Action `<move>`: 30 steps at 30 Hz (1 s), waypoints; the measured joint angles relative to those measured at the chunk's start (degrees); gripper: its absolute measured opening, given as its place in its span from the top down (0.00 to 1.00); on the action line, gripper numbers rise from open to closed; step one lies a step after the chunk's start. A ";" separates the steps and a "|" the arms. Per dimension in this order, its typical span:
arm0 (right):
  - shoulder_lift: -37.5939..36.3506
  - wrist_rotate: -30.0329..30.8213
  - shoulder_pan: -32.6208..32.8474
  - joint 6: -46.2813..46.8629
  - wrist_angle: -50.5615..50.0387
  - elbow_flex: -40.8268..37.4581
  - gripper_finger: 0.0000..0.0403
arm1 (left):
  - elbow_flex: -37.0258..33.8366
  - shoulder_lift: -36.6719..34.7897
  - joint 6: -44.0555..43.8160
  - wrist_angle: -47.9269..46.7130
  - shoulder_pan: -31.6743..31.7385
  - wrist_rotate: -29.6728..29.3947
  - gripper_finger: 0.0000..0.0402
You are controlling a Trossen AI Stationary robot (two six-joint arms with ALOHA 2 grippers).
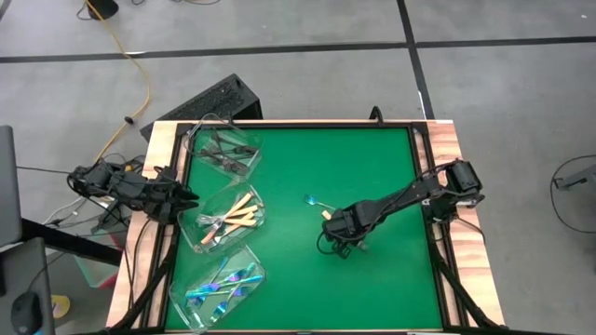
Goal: Sort silverware by color (type)
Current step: Put the orange fork into the middle transparent bin
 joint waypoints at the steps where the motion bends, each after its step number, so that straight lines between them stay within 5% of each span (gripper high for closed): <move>1: 0.02 -0.24 0.10 -0.01 -0.20 0.33 0.97 | 0.00 0.00 0.00 -0.01 -0.02 0.06 0.68; 18: 0.36 0.61 -0.72 -4.60 -0.03 8.71 0.97 | -0.02 0.00 -0.02 -0.02 -0.02 0.02 0.68; 30: 0.27 7.17 -9.53 -18.13 1.92 17.49 0.97 | -0.02 0.00 -0.02 0.00 0.00 -0.03 0.68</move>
